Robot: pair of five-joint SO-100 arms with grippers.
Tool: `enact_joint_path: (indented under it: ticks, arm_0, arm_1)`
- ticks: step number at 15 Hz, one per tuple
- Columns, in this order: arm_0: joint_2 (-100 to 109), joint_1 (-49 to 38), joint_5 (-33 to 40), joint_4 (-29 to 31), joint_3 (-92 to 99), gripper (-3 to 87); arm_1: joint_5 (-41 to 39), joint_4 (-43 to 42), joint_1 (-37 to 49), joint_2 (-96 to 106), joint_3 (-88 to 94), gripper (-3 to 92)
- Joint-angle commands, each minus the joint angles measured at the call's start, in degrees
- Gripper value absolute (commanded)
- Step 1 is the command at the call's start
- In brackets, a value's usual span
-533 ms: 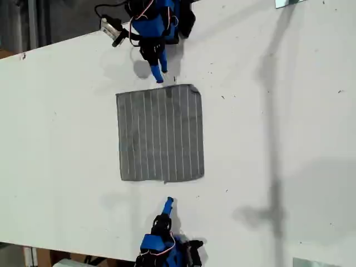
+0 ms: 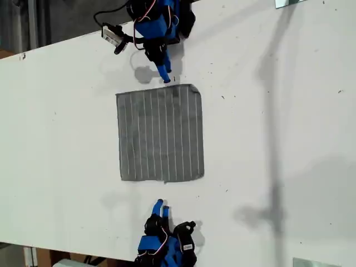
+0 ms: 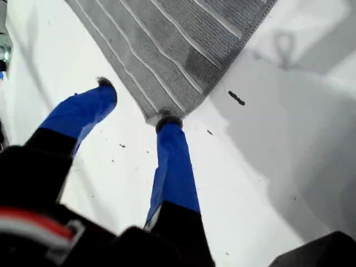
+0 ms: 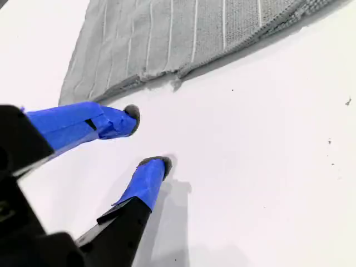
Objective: Grasp corners of a square towel and fold twice.
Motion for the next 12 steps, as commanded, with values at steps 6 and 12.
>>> enact_joint_path:
  ticks: [6,12]
  arm_0:
    - [0.18,0.53,0.70,-0.26,0.18,17.1]
    - [0.18,2.02,1.67,-1.05,0.44,16.7]
  arm_1:
    - [-6.59,-8.09,-8.26,-41.31,-19.25,32.9]
    - [-8.26,-28.30,-8.96,-74.88,-25.40,31.9]
